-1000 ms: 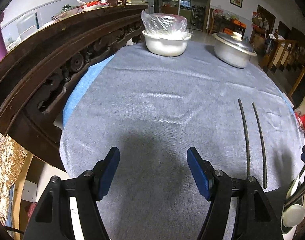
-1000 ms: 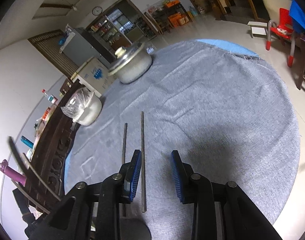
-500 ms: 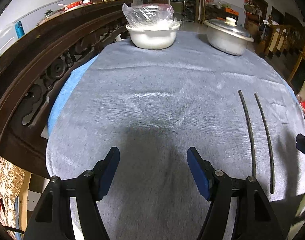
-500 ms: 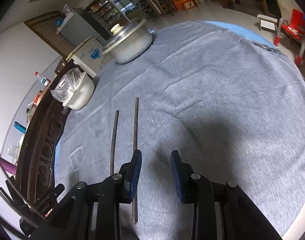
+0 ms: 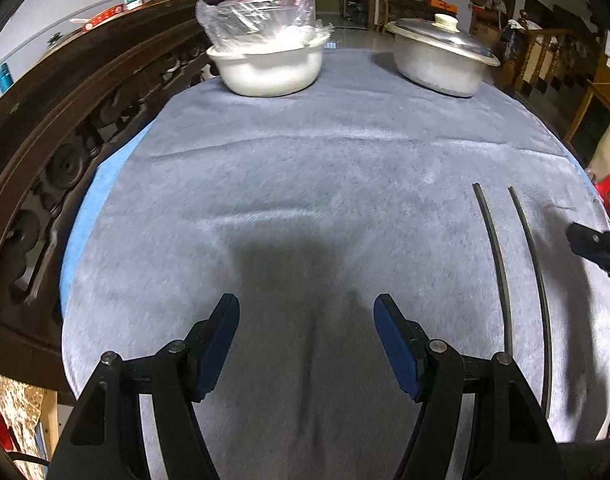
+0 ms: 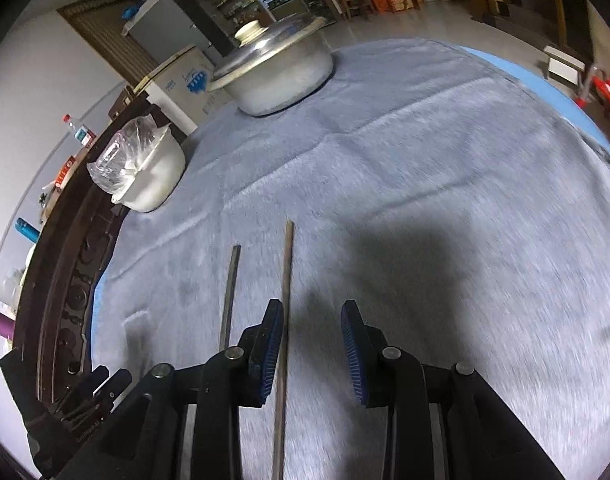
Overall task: Organize utensils
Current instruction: 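Close the right tool on a dark chopstick on the cloth, then close the left tool on the last chopstick while the right tool holds its own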
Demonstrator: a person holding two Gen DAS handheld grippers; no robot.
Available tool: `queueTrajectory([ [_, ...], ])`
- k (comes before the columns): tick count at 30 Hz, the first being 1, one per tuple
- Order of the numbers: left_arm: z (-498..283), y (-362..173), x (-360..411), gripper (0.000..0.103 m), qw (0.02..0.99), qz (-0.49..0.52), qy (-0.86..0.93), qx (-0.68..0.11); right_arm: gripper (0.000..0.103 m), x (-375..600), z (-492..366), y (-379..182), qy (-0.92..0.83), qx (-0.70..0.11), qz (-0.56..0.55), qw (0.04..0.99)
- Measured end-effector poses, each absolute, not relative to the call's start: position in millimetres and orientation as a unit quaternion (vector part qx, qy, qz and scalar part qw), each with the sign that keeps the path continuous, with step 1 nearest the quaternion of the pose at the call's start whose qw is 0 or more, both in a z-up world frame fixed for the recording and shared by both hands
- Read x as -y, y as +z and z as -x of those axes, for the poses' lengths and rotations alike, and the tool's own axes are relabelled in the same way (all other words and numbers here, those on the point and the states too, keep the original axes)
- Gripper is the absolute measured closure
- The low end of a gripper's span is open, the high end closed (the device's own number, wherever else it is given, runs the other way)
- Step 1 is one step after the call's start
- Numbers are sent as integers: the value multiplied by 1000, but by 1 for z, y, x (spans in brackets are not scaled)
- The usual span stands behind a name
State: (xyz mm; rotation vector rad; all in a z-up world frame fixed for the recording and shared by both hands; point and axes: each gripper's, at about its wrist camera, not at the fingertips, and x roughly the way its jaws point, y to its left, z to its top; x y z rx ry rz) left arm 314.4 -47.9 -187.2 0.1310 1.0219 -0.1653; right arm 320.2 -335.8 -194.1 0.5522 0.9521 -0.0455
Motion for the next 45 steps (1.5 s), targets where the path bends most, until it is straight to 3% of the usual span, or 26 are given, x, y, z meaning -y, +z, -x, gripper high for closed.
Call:
queueTrajectory([
  [15,-353,-190,73,33,853,-62,-109,-507,70,299,-415,-211,-48,-549,-146,821],
  [17,-358,-190,79,33,850,-58,-118,-510,72,294,-418,-212,-50,-557,-124,820],
  [21,-365,-190,98,33,845,-59,-141,-513,93,296,-410,-214,-56,-556,-94,824],
  [35,-392,-199,187,33,809,-83,-255,-523,94,340,-361,-214,-31,-547,-95,831],
  [39,-402,-207,199,52,793,-78,-270,-540,93,344,-355,-214,-21,-546,-105,831],
  [43,-402,-210,206,59,790,-82,-273,-543,93,350,-356,-212,-16,-549,-124,826],
  [45,-403,-210,207,68,791,-84,-274,-540,93,352,-355,-213,-14,-551,-128,825],
])
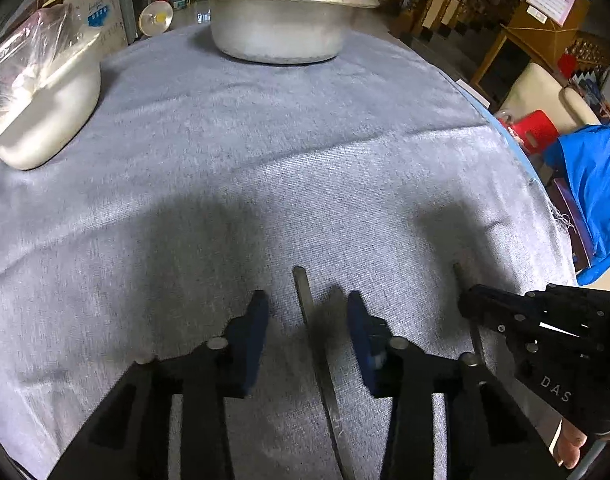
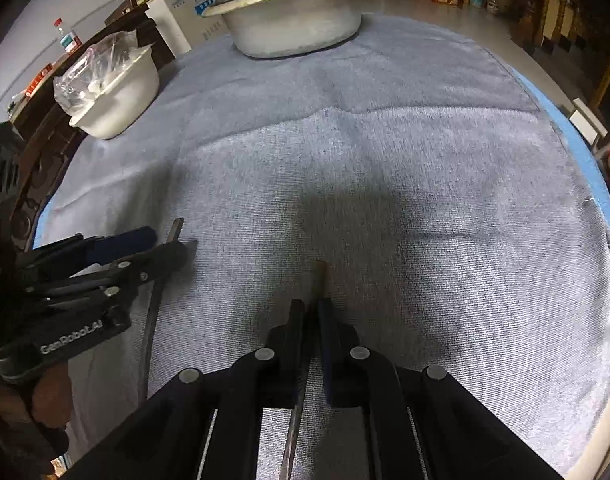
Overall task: Organize utensils
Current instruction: 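Close the left tool on the last chopstick while the right tool holds its own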
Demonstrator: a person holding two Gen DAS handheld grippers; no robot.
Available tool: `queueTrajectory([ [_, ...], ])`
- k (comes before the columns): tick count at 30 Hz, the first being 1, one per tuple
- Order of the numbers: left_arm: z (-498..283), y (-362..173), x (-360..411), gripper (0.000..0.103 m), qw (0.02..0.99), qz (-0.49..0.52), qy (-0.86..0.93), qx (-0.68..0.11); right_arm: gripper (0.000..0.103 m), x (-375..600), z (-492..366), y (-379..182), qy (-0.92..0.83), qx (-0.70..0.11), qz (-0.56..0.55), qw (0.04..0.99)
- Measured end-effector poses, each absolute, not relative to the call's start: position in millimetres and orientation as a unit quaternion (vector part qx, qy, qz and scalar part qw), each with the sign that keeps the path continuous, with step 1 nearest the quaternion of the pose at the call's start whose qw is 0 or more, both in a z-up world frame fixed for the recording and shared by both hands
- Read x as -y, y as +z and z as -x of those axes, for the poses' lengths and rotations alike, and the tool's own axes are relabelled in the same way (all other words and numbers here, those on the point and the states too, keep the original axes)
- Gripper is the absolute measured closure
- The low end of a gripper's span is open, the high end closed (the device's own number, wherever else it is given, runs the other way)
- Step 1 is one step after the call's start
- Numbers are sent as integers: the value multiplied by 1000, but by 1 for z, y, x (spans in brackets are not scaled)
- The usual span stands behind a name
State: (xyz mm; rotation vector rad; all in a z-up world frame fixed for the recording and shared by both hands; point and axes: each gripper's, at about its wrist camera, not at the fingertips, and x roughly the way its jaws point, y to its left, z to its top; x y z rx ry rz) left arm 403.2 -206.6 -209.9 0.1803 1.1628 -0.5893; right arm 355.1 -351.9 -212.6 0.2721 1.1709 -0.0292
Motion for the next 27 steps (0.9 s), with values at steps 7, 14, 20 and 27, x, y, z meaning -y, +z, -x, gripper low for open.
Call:
queueTrajectory([
  [7,-405,-212,193,95,791,-73,-282,-538,93,353,-351,-207,-22,-558,-123,821],
  [14,-397,-210,172,95,790,-106,-275,-538,93,344,-356,-208,-28,-581,-101,807],
  [20,-403,-212,152,95,771,-88,-277,-566,92,340,-371,-213,-32,-605,-96,790],
  [27,-409,-213,158,89,754,-93,-273,-590,92,332,-393,-216,-32,-632,-75,770],
])
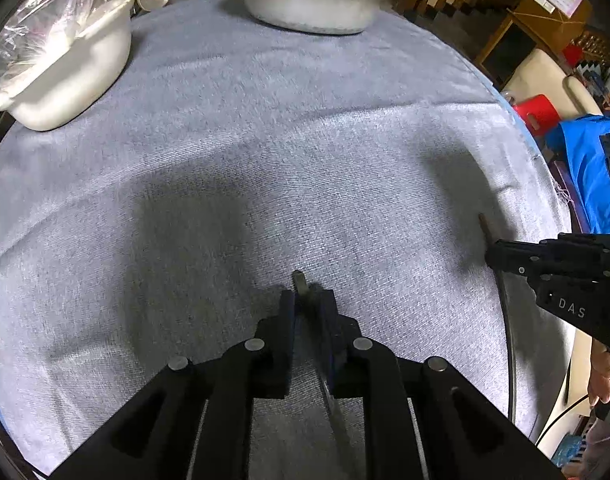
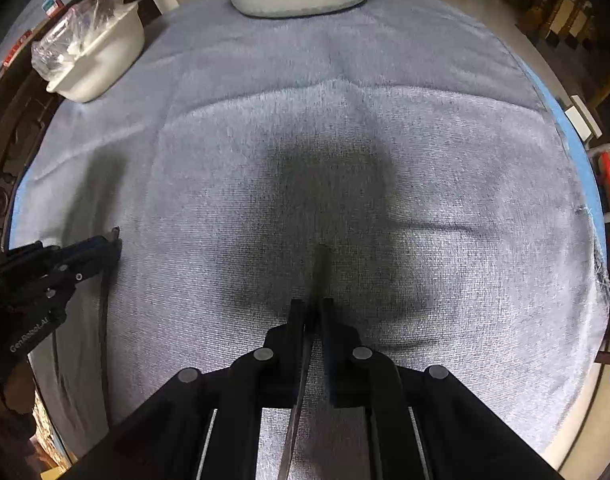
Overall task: Organize utensils
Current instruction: 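Close the left tool on the last chopstick while the right tool holds its own, then lift both chopsticks off the cloth and carry them toward the cup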
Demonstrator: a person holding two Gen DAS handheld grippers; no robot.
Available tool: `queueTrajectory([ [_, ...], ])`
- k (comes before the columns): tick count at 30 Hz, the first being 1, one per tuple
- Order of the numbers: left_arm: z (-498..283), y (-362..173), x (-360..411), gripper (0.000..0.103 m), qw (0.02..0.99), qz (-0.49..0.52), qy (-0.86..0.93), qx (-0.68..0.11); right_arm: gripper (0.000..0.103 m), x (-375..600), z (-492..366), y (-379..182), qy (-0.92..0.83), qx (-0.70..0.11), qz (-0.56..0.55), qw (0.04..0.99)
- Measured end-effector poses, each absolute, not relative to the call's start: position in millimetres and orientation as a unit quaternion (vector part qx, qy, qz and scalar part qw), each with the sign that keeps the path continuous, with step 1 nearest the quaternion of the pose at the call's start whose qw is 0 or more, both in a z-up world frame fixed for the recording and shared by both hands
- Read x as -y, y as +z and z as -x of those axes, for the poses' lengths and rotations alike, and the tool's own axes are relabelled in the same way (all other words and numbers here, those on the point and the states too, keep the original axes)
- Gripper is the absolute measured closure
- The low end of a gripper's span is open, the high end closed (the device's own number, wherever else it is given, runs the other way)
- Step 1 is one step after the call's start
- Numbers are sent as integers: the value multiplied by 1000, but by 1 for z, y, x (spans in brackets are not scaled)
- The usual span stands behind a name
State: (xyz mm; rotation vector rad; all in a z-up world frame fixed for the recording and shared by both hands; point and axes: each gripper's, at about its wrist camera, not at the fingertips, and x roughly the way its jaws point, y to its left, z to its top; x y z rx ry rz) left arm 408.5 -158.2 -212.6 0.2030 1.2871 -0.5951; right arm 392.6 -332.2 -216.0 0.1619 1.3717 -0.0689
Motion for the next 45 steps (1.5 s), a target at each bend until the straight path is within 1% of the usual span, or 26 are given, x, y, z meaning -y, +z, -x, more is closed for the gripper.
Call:
queueTrajectory([
  [5,-412,-213,166,84,748,-89,-263,-603,92,326,-403,-217,-26,-641,-49,766],
  [8,-413,-213,170,84,748,-90,-257,-605,92,320,-401,-216,-24,-636,-36,770],
  [13,-412,-214,173,84,750,-88,-252,-605,93,319,-403,-218,-21,-633,-45,773],
  [14,-413,-213,175,85,751,-90,-250,-604,93,321,-402,-219,-20,-632,-45,773],
  [15,-410,-212,176,92,753,-95,-247,-602,94,321,-402,-219,-21,-632,-44,774],
  [16,-408,-212,176,96,755,-101,-242,-600,94,321,-402,-219,-22,-631,-45,774],
  [20,-405,-212,170,97,755,-76,-250,-601,95,327,-396,-220,-20,-618,-65,783],
  [25,-397,-202,158,97,775,-76,-235,-582,96,330,-388,-217,-22,-597,-90,797],
  [36,-379,-166,109,97,807,-29,-218,-548,96,351,-353,-179,-21,-541,-126,832],
  [45,-353,-131,83,97,842,-29,-187,-505,96,361,-322,-148,-33,-493,-139,858],
])
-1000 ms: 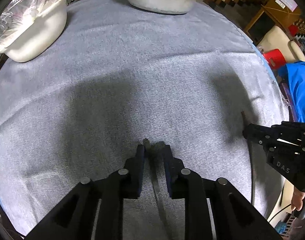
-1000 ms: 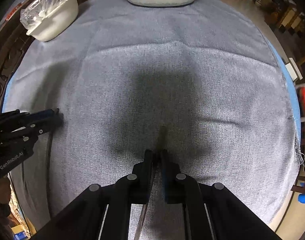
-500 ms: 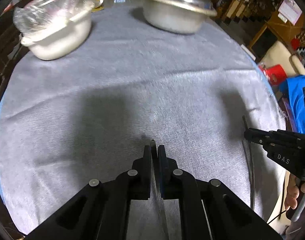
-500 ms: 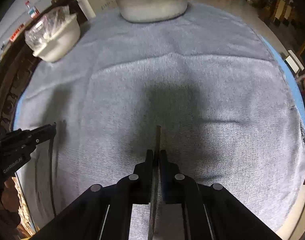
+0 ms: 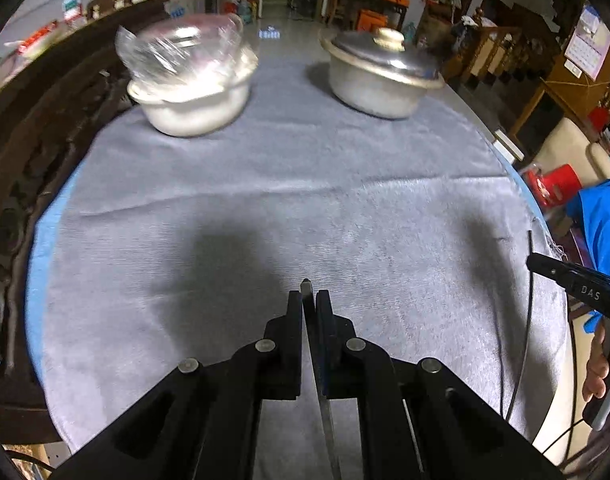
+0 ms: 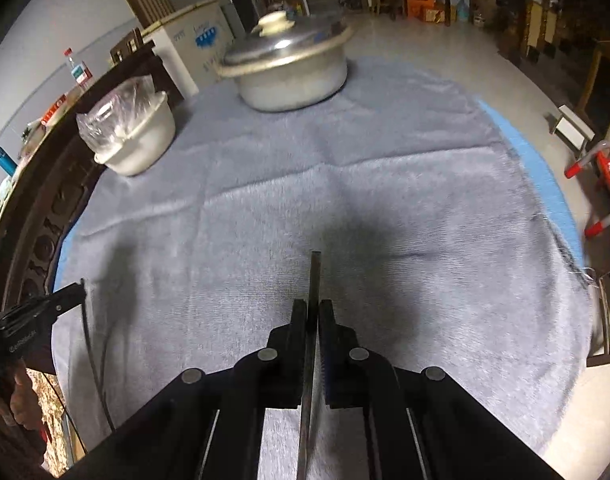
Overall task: Organize utensils
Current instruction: 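Lift both chopsticks off the cloth and carry them toward the cup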
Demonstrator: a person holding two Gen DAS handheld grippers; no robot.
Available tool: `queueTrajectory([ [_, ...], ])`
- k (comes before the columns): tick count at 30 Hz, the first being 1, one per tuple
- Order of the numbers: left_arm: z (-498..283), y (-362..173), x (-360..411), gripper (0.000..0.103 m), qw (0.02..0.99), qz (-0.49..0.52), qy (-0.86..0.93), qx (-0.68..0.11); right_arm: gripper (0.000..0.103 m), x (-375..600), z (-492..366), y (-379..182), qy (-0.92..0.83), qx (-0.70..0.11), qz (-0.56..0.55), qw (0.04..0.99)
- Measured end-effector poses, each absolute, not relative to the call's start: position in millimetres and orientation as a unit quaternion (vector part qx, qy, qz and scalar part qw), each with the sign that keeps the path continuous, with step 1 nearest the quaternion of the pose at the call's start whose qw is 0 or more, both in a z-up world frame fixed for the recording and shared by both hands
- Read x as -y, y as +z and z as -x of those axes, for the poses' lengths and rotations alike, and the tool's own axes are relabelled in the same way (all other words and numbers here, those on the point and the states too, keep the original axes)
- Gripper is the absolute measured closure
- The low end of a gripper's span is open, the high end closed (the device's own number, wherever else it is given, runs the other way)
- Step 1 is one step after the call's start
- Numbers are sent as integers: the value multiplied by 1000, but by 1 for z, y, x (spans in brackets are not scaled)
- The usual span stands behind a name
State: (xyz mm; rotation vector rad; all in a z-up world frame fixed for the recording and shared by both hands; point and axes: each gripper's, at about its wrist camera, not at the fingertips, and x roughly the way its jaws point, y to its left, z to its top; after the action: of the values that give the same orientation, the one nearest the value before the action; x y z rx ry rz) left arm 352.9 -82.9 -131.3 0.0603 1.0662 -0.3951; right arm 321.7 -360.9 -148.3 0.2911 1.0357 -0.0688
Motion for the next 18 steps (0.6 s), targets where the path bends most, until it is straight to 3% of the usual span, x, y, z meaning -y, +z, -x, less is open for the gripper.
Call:
queueTrajectory([
  [18,-263,-57,33,96,899,-11,-157,-410,96,342,-240,-98,-51,-423,-126,896],
])
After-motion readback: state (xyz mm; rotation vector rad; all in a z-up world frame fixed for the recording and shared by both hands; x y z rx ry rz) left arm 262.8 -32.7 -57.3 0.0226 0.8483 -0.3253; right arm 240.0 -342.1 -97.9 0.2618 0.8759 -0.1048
